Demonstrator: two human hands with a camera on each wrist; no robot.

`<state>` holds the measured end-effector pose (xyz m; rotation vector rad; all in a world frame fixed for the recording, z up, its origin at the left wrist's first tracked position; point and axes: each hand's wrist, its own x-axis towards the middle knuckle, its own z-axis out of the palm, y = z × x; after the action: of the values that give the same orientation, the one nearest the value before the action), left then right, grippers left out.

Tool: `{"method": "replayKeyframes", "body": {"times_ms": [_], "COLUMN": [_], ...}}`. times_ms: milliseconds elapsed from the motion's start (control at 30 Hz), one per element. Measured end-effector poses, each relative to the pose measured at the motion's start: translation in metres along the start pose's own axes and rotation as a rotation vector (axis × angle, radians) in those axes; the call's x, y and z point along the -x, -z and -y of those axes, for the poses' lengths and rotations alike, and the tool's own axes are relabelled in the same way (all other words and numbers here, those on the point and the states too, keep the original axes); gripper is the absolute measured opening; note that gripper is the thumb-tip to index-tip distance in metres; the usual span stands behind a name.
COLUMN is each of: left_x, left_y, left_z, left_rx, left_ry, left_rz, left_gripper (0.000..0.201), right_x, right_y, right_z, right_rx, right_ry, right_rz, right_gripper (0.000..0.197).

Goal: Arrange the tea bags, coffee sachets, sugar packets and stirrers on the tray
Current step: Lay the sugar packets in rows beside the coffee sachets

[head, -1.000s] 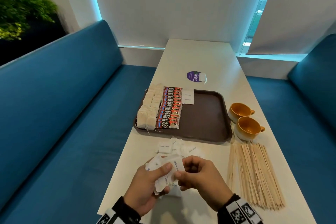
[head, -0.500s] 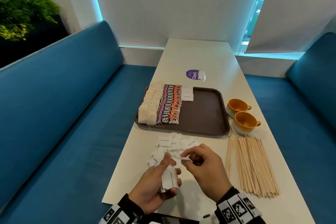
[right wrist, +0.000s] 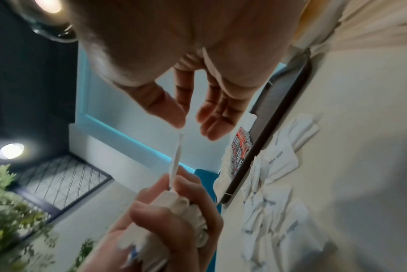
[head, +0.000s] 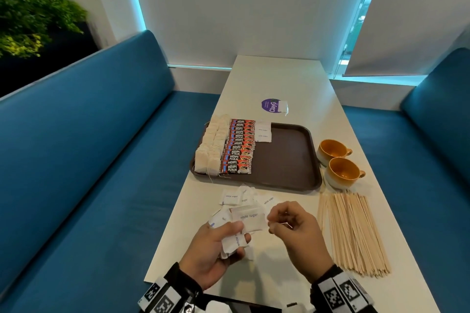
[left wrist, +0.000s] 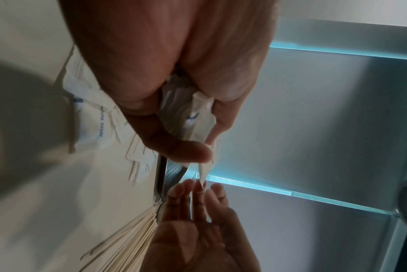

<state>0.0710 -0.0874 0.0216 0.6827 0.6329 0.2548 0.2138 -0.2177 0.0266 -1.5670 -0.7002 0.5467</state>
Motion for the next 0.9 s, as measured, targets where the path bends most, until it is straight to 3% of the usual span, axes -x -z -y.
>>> {"method": "replayKeyframes", "body": {"times_ms": [100, 300, 467, 667, 900], "left_x": [0.001, 0.001, 0.001, -0.002, -0.011], "left_y": [-0.001, 0.0, 0.003, 0.0, -0.001], "left_z": [0.0, 0.001, 0.0, -0.002, -0.005], "left_rx": [-0.051, -0.121, -0.15, -0.139, -0.088], "left_ry": [-0.015, -0.036, -0.028, -0.003, 0.021], "left_rz": [0.004, 0.021, 0.061, 0.031, -0.054], "left_gripper": [0.048, 0.046, 0.059, 0.048, 0.05], "right_x": [0.002, 0.002, 0.001, -0.004, -0.019], "right_y": [-0.001, -0.002, 0.001, 0.0, 0.005], "right_z": [0.001, 0.008, 0.009, 0.002, 0.001], "right_rx": [-0.166, -0.15, -0.128, -0.178, -0.143], "right_ry": [-0.055, -0.078, -0.068, -0.171, -0.244], "right_rz": [0.02, 0.071, 0.033, 0.062, 0.135], "right_gripper": [0.016, 0.029, 0.039, 0.055, 0.021]}}
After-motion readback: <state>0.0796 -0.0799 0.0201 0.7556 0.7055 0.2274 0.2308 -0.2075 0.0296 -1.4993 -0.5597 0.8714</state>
